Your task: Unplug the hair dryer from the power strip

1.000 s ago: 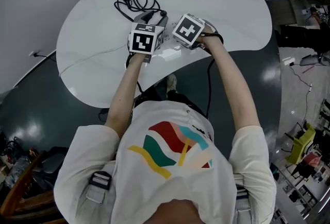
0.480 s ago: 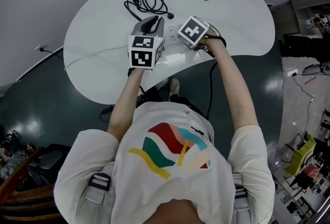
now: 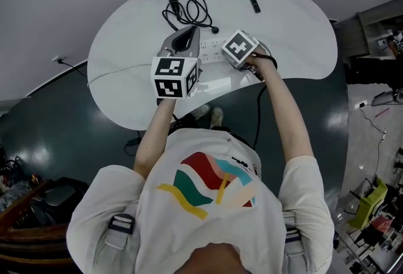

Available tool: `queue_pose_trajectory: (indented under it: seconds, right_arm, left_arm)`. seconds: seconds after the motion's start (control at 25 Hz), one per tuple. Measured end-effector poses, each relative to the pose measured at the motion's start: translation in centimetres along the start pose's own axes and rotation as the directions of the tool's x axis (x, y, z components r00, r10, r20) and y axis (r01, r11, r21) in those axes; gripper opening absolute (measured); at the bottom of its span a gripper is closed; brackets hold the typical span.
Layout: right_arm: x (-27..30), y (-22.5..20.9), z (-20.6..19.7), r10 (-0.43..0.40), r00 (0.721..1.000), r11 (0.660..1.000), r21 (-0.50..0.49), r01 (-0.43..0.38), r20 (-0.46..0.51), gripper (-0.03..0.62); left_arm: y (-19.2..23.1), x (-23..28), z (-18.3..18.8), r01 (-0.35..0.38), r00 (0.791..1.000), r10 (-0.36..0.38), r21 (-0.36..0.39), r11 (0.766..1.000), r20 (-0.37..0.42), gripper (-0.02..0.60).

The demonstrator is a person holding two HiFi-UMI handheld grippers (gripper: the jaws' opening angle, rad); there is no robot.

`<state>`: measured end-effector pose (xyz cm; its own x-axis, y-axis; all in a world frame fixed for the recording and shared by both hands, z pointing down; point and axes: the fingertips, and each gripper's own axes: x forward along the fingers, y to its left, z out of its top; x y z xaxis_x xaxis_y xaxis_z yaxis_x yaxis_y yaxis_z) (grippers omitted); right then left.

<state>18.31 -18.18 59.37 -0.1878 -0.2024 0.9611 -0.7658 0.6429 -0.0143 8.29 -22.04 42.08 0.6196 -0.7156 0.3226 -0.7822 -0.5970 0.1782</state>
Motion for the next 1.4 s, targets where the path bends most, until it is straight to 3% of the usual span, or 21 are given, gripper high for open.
queue_pose_trajectory:
  seconds: [0.28, 0.44, 0.48, 0.56, 0.6, 0.68, 0.84, 0.88, 0.96, 1.04, 1.12, 1.24, 1.4]
  right_arm:
    - [0.1, -0.1, -0.1, -0.008, 1.0, 0.999, 0.046, 0.006, 0.028, 0.15]
    - [0.0, -0.1, -0.4, -0.013, 0.999, 0.99, 0.14, 0.006, 0.046, 0.149]
    - [0.1, -0.4, -0.4, -0.028, 0.999, 0.983, 0.18, 0.02, 0.043, 0.132]
    - [0.0, -1.7, 0.0, -0.092, 0.995, 0.967, 0.242, 0.08, 0.037, 0.015]
    - [-0.4, -2.3, 0.5, -0.127, 0.991, 0.96, 0.256, 0.112, 0.042, 0.015]
    - [-1.8, -3.2, 2.0, -0.172, 0.981, 0.952, 0.273, 0.142, 0.087, 0.015]
    - [-5.7, -3.0, 5.3, -0.184, 0.953, 0.945, 0.31, 0.104, 0.242, 0.015]
    - [-7.0, -2.8, 6.2, -0.191, 0.933, 0.943, 0.321, 0.088, 0.305, 0.015]
    - [-10.4, -1.8, 7.8, -0.197, 0.866, 0.942, 0.335, 0.037, 0.459, 0.015]
    - [-14.4, -0.1, 8.7, -0.212, 0.765, 0.944, 0.331, -0.002, 0.609, 0.015]
    - [-18.6, 1.1, 9.0, -0.272, 0.64, 0.942, 0.333, 0.026, 0.719, 0.015]
    - [-23.4, 2.3, 8.6, -0.381, 0.48, 0.92, 0.378, 0.109, 0.79, 0.015]
    - [-27.5, 3.5, 7.9, -0.471, 0.322, 0.882, 0.442, 0.164, 0.821, 0.015]
  left_arm:
    - [0.5, -1.8, 1.4, -0.041, 0.998, 0.042, -0.02, 0.999, 0.037, 0.0]
    - [0.8, -2.3, 1.2, -0.051, 0.998, 0.051, -0.012, 0.999, 0.025, 0.0]
    - [0.9, -2.3, 1.5, -0.053, 0.998, 0.053, -0.009, 0.999, 0.028, 0.0]
    - [1.2, -2.3, 1.9, -0.056, 0.998, 0.057, -0.006, 0.998, 0.034, 0.0]
    - [1.4, -2.4, 2.1, -0.059, 0.998, 0.059, -0.006, 0.998, 0.037, 0.0]
    - [1.6, -2.7, 2.3, -0.064, 0.997, 0.065, -0.007, 0.998, 0.042, 0.0]
    - [1.5, -3.0, 2.7, -0.068, 0.996, 0.068, -0.005, 0.998, 0.052, 0.0]
    - [1.4, -3.1, 2.9, -0.067, 0.996, 0.067, -0.002, 0.998, 0.055, 0.0]
    - [1.0, -3.5, 3.0, -0.066, 0.996, 0.066, 0.005, 0.998, 0.063, 0.0]
    - [0.7, -4.2, 3.4, -0.062, 0.995, 0.061, 0.008, 0.998, 0.081, 0.0]
    - [0.2, -4.8, 4.2, -0.053, 0.992, 0.051, 0.011, 0.999, 0.113, 0.0]
    - [-0.8, -5.5, 5.7, -0.031, 0.988, 0.027, 0.025, 0.999, 0.153, 0.0]
    - [-2.6, -6.8, 7.9, -0.007, 0.976, -0.005, 0.057, 0.998, 0.217, 0.0]
